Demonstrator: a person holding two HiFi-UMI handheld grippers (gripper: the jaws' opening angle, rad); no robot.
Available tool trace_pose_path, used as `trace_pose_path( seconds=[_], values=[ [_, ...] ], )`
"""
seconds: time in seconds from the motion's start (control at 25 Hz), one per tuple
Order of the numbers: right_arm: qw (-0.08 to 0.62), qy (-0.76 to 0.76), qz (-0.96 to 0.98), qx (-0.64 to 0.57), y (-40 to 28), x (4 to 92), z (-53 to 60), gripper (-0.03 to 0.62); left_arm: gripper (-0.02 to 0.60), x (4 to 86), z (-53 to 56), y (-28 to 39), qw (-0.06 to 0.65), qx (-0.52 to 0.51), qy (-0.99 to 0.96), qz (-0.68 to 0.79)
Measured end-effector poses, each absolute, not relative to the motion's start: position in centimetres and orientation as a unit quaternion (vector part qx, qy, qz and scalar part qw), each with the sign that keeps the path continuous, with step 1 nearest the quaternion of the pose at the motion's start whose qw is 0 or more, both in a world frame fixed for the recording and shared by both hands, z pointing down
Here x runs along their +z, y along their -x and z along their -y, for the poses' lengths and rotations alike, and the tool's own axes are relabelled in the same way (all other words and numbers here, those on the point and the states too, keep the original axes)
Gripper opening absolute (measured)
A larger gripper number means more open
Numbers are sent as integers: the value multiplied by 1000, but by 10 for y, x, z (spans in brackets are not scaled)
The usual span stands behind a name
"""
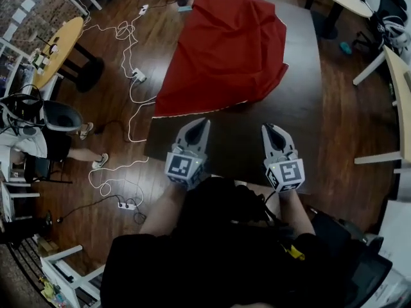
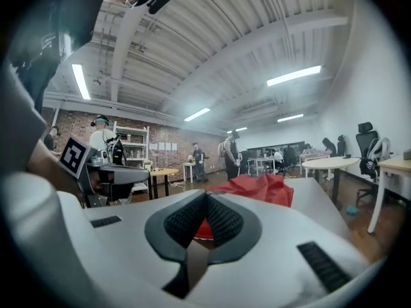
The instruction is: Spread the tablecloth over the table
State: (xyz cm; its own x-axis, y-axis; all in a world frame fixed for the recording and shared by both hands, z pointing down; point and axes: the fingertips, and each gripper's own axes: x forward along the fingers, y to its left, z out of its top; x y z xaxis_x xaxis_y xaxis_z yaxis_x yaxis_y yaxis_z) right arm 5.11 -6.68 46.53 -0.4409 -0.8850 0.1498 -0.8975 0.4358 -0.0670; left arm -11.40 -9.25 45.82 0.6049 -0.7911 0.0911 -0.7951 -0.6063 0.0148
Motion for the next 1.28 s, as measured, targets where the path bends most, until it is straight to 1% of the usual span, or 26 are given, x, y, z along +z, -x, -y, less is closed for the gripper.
trace_pose_path(
  seconds=[0.16, 0.28, 0.36, 0.44, 0.56, 0.64, 0.72, 0.76, 0.8, 0.84, 0.92, 0.96, 1.0, 1.04, 1.12, 1.2, 1.24, 1.28],
  values=[
    [117, -531, 834, 93, -70, 522, 126, 5, 3, 510, 141, 126, 49, 106, -881, 458],
    [164, -532, 821, 126, -83, 558, 139, 5, 3, 551, 148, 131, 70, 163, -868, 463],
    [182, -533, 814, 140, -86, 577, 144, 5, 5, 573, 153, 131, 73, 190, -862, 464],
    [190, -534, 811, 147, -83, 595, 161, 6, 38, 592, 171, 130, 71, 202, -858, 466],
    [200, -537, 805, 157, -80, 618, 186, 5, 41, 616, 196, 133, 71, 222, -849, 475],
    [208, -543, 796, 170, -83, 629, 200, 6, 189, 626, 207, 139, 78, 237, -838, 486],
    [219, -542, 790, 184, -87, 639, 210, 6, 193, 638, 212, 145, 90, 256, -828, 491],
    [228, -539, 789, 189, -88, 646, 215, 19, 194, 646, 214, 146, 93, 273, -825, 486],
    [238, -533, 788, 195, -88, 653, 220, 77, 234, 655, 215, 147, 95, 295, -822, 477],
    [247, -528, 787, 201, -88, 662, 226, 126, 255, 665, 217, 147, 97, 319, -818, 468],
    [268, -520, 784, 207, -86, 676, 236, 218, 254, 683, 221, 148, 103, 355, -809, 456],
    [281, -519, 781, 204, -85, 682, 241, 241, 255, 687, 222, 149, 111, 361, -807, 454],
    [294, -518, 778, 201, -85, 686, 245, 242, 242, 689, 223, 149, 121, 359, -807, 453],
    [305, -518, 774, 199, -84, 690, 248, 241, 211, 689, 224, 148, 130, 354, -808, 452],
    [316, -514, 771, 205, -80, 695, 253, 241, 173, 690, 223, 146, 143, 345, -814, 446],
    [317, -509, 772, 210, -76, 697, 255, 235, 147, 691, 222, 144, 137, 345, -818, 440],
    [319, -507, 773, 208, -75, 697, 254, 219, 120, 691, 222, 144, 128, 349, -818, 440],
    [325, -507, 772, 203, -76, 696, 252, 209, 42, 691, 221, 145, 122, 353, -816, 440]
  ],
)
